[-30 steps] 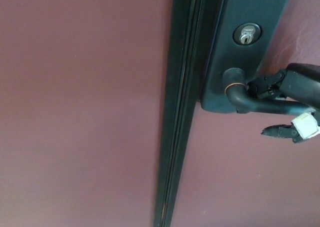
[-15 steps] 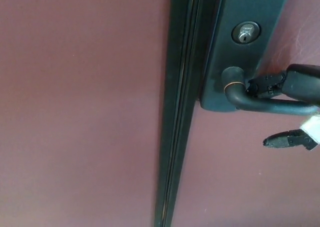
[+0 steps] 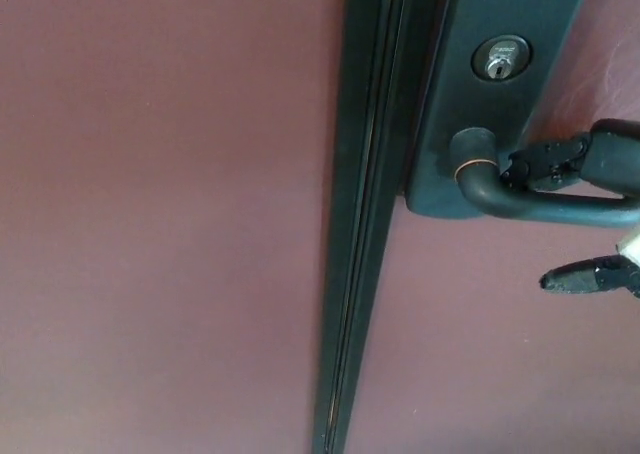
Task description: The robot walks towards the door handle and put its right hand on it and twist the handle
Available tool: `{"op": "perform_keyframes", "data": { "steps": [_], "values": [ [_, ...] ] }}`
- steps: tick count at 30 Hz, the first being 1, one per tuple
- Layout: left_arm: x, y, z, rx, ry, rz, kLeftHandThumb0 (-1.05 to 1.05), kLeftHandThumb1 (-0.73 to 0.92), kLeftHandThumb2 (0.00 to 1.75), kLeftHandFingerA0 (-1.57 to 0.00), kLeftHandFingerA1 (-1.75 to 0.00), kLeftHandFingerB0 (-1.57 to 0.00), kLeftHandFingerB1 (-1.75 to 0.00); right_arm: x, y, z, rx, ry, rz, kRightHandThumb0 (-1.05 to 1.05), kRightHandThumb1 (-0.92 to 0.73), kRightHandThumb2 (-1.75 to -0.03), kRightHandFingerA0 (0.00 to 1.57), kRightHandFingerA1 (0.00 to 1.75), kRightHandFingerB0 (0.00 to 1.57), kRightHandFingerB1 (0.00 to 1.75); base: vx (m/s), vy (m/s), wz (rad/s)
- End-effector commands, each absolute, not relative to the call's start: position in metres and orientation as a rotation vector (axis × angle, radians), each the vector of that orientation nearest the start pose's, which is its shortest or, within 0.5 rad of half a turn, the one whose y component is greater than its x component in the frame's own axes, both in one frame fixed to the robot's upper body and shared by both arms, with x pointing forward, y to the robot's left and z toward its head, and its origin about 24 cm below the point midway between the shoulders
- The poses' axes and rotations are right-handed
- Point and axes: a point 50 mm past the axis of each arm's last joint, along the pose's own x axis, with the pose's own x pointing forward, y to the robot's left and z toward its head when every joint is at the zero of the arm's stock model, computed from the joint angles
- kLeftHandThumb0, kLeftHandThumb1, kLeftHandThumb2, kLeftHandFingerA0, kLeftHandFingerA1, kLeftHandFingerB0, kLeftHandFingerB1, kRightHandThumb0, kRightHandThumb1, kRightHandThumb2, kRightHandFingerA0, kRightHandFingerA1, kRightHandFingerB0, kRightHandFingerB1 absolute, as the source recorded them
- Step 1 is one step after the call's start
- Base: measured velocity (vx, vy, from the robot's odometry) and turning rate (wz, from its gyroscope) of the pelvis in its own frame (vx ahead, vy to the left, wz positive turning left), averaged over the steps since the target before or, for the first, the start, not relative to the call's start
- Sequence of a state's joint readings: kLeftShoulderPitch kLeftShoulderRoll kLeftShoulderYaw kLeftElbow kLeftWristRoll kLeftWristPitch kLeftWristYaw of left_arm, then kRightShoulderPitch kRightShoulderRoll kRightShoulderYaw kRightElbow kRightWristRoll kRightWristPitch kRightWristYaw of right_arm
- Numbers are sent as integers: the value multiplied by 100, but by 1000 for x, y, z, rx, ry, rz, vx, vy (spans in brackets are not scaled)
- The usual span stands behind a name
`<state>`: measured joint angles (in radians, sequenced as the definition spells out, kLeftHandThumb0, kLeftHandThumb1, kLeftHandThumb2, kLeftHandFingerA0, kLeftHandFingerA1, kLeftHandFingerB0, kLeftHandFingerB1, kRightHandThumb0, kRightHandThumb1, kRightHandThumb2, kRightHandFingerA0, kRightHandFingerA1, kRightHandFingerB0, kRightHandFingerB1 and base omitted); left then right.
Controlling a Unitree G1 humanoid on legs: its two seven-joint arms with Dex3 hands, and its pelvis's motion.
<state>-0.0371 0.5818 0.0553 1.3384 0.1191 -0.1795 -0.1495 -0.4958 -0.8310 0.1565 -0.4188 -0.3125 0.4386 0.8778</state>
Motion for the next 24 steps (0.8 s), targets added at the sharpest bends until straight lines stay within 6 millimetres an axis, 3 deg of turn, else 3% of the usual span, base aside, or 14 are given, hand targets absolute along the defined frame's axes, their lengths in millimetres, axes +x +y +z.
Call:
{"op": "perform_keyframes", "data": {
  "steps": [1,2,3,4,5,10,12,14,15,19,20,21,22,24],
  "values": [
    [96,368,-100,498,1142,152,-42,47,76,-67,-60,-48,-52,282,-188,245,-1180,-72,562,-79,-48,-90,0,14,0,10,0,0,0],
    [98,368,-99,497,1136,153,-42,47,76,-67,-60,-48,-52,283,-190,248,-1178,-84,546,-79,-48,-90,0,14,0,10,0,0,0],
    [103,369,-97,497,1124,155,-42,47,76,-67,-60,-48,-52,283,-193,256,-1172,-110,514,-82,-62,-59,0,22,0,8,0,0,0],
    [104,369,-97,498,1121,156,-42,47,76,-67,-60,-48,-52,284,-196,261,-1153,-138,481,-82,-50,-89,2,12,0,6,0,0,0],
    [105,370,-96,502,1123,154,-34,56,57,-71,-48,-54,-41,284,-198,265,-1142,-157,453,-86,-53,-89,3,10,0,0,0,0,0],
    [108,371,-94,521,1119,143,-35,56,57,-71,-48,-53,-41,283,-201,268,-1132,-178,409,-85,-53,-87,4,12,0,0,0,0,0],
    [108,372,-93,528,1121,136,-35,56,57,-71,-48,-53,-41,283,-203,271,-1176,-99,459,-76,-48,-87,0,13,8,20,0,0,0],
    [106,372,-94,530,1125,134,-35,56,57,-71,-48,-53,-41,282,-203,271,-1179,-88,464,-76,-48,-87,0,13,8,20,0,0,0],
    [106,372,-94,527,1125,135,-35,56,57,-71,-48,-54,-41,282,-205,275,-1217,-48,478,-77,-60,-59,0,17,8,25,0,0,0],
    [105,374,-93,526,1127,140,-35,56,57,-71,-48,-54,-41,280,-214,282,-1231,-5,486,-78,-60,-59,0,16,7,24,0,0,0],
    [105,374,-93,521,1124,144,-35,56,57,-71,-48,-54,-41,279,-219,285,-1229,7,485,-77,-48,-87,0,9,12,21,0,0,0],
    [106,375,-92,522,1118,147,-36,56,57,-71,-48,-53,-41,275,-227,292,-1218,5,477,-77,-48,-87,0,11,11,21,0,0,0],
    [107,375,-91,522,1115,148,-36,56,57,-71,-48,-53,-41,271,-235,298,-1205,-3,467,-80,-49,-68,0,15,6,22,0,0,0],
    [108,375,-91,521,1113,148,-36,56,57,-71,-48,-53,-41,266,-242,304,-1192,-15,458,-79,-60,-59,0,19,6,24,3,1,3]
  ]
}}
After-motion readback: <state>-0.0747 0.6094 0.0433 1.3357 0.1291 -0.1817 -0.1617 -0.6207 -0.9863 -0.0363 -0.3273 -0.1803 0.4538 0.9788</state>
